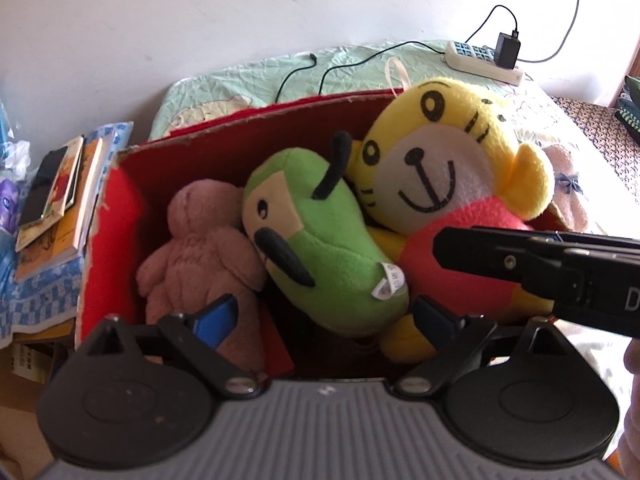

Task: Organize objects
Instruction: 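Open the right gripper and release the pickle plush in the box, then withdraw the right gripper from the box toward the white bunny plushes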

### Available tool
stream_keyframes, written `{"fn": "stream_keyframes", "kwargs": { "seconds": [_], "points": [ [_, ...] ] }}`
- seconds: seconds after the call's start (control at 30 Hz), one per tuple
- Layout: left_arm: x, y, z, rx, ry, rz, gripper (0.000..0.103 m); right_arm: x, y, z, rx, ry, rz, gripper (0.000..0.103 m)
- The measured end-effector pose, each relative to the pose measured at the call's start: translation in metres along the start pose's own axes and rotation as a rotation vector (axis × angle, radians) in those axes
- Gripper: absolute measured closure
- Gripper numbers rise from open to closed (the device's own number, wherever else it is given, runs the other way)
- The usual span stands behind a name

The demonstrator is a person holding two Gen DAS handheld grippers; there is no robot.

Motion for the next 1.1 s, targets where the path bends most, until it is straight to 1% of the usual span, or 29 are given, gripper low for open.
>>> {"fn": "stream_keyframes", "kwargs": {
  "seconds": [0.07, 0.23, 0.43, 0.57, 0.77, 0.9, 0.97, 1.1],
  "points": [
    [-0.001, 0.003, 0.0, -0.004, 0.006, 0.005, 0.008, 0.0, 0.002, 0.0, 0.005, 0.002, 0.006, 0.075],
    [-0.006, 0.008, -0.003, -0.013, 0.023, 0.048, 0.008, -0.001, 0.006, 0.002, 0.023, -0.001, 0.014, 0.075],
    [-0.004, 0.022, -0.006, -0.023, 0.082, 0.085, 0.008, -0.002, 0.017, 0.004, 0.033, 0.008, 0.049, 0.074],
    [-0.005, 0.032, -0.007, -0.035, 0.113, 0.123, 0.007, 0.002, 0.022, 0.004, 0.049, 0.043, 0.071, 0.074],
    [-0.008, 0.041, -0.014, -0.031, 0.162, 0.164, 0.007, 0.007, 0.029, 0.004, 0.073, 0.091, 0.111, 0.074],
    [-0.011, 0.05, -0.018, -0.035, 0.183, 0.206, 0.007, 0.011, 0.034, 0.003, 0.091, 0.118, 0.141, 0.074],
    [-0.011, 0.054, -0.021, -0.037, 0.201, 0.216, 0.004, 0.013, 0.036, 0.003, 0.099, 0.133, 0.156, 0.074],
    [-0.011, 0.059, -0.028, -0.034, 0.243, 0.231, 0.004, 0.017, 0.04, 0.0, 0.119, 0.164, 0.181, 0.073]
  ]
}}
Point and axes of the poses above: each gripper's, at about its wrist camera, not at the fingertips, and y roughly against the way its jaws point, x to its left, z to its top, the point moved 6 cm from there along -y, roughly the way its jaws point, and after that the axes turned 9 degrees about x, right-handed, at the moved point
